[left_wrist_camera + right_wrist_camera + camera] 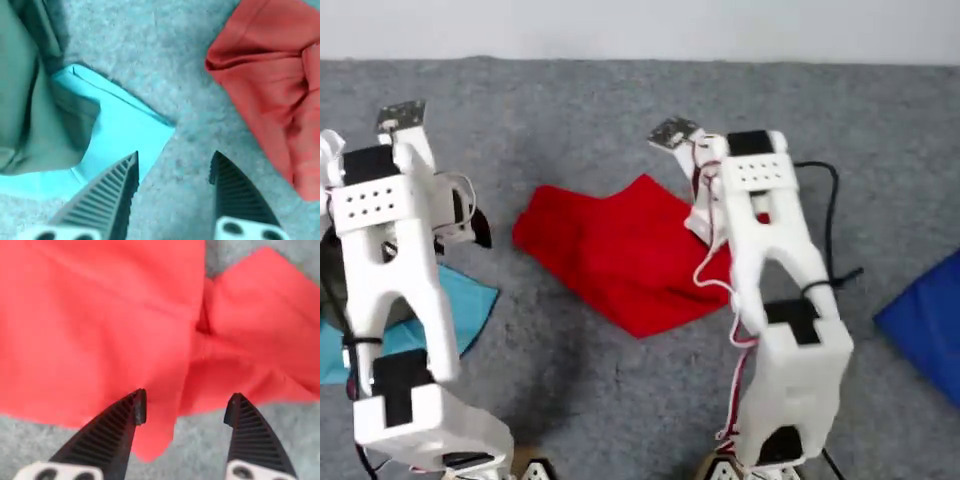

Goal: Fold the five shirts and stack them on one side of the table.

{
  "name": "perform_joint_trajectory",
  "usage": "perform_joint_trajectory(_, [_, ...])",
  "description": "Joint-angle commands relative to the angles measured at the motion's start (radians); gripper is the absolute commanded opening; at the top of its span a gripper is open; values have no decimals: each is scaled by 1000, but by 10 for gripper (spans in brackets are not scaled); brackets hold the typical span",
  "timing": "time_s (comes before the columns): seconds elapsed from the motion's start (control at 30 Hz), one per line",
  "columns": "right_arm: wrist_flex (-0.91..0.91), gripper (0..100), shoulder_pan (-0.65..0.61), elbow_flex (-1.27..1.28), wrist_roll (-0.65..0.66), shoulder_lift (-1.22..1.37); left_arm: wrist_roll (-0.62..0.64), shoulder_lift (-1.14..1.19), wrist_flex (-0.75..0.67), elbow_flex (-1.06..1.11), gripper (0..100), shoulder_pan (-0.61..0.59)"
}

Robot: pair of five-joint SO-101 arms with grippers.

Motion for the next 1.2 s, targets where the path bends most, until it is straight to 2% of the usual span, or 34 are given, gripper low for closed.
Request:
perform_joint_trajectory(0.0, [16, 262, 2, -120, -12, 94, -14, -63, 31, 36, 224, -8])
perform_joint_trajectory(0.1, [12, 243, 4, -155, -12, 174, -14, -63, 31, 61, 224, -8])
perform_joint_trajectory(0.23, [8, 76, -4, -193, -6, 232, -14, -63, 31, 77, 224, -8])
perform_joint_trajectory(0.33, [13, 8, -1, -219, -5, 252, -14, -63, 31, 79, 224, -8])
perform_joint_trajectory(0.67, [107, 10, -31, -226, -2, 147, -14, -55, 29, 79, 224, -8])
perform_joint_trajectory(0.83, [257, 10, -117, -213, 87, 53, -14, -54, 29, 81, 224, -8])
perform_joint_trajectory(1.0, [251, 10, -151, -63, 87, -145, -14, -54, 29, 81, 224, -8])
perform_joint_trajectory(1.17, [251, 10, -254, 180, 89, -363, -14, -54, 29, 81, 224, -8])
